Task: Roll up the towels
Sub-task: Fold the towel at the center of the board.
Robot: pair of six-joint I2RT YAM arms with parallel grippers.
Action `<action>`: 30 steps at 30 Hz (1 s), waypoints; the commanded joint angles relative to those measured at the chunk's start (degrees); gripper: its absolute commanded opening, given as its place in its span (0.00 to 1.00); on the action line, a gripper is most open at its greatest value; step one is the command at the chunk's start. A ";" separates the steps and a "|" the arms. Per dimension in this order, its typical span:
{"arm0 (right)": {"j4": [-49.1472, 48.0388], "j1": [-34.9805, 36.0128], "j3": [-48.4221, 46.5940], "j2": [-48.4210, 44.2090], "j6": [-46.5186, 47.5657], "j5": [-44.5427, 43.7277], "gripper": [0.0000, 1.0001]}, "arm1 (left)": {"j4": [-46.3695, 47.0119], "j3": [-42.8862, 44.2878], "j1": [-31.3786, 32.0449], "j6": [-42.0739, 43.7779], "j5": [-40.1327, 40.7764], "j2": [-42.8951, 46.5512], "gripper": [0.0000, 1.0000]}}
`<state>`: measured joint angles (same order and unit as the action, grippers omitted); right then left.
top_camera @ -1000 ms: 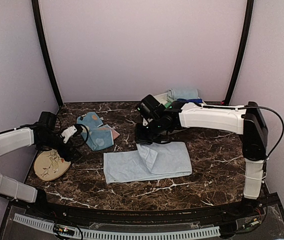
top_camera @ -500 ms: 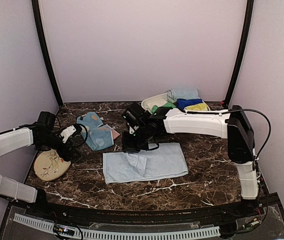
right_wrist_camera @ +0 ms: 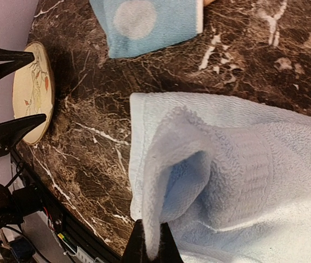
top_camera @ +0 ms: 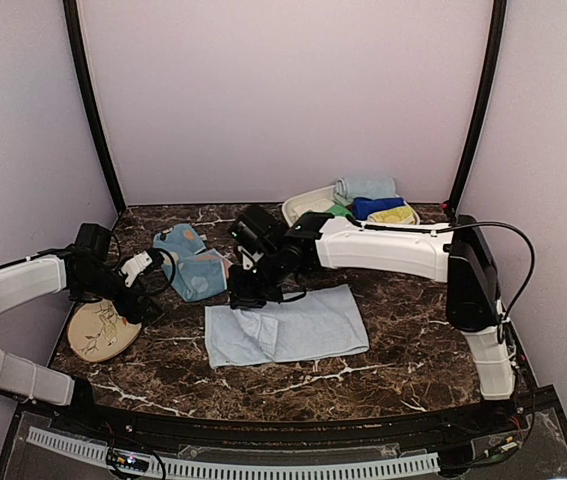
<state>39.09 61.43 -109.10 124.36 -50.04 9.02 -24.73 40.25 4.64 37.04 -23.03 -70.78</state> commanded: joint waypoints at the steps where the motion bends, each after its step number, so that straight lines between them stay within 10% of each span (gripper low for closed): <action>1: 0.23 1.41 -3.90 2.38 1.09 1.49 0.00 | -2.15 0.65 -0.31 -0.08 -0.73 1.59 0.89; 12: -4.82 1.98 -5.47 8.57 -0.71 4.79 0.02 | -2.29 0.24 -0.31 -0.13 -0.98 1.77 0.89; 24: -11.10 2.16 -7.08 9.23 -3.03 10.59 0.57 | -2.15 0.27 -0.34 -0.29 -1.54 1.11 0.89; 30: -12.72 1.68 -3.82 4.65 -3.00 10.88 0.58 | -1.93 0.61 -0.26 -0.72 -2.20 0.39 0.89</action>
<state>29.80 62.85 -114.67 134.78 -52.66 18.92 -25.45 40.25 4.64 37.01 -23.44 -70.39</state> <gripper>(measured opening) 0.589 0.894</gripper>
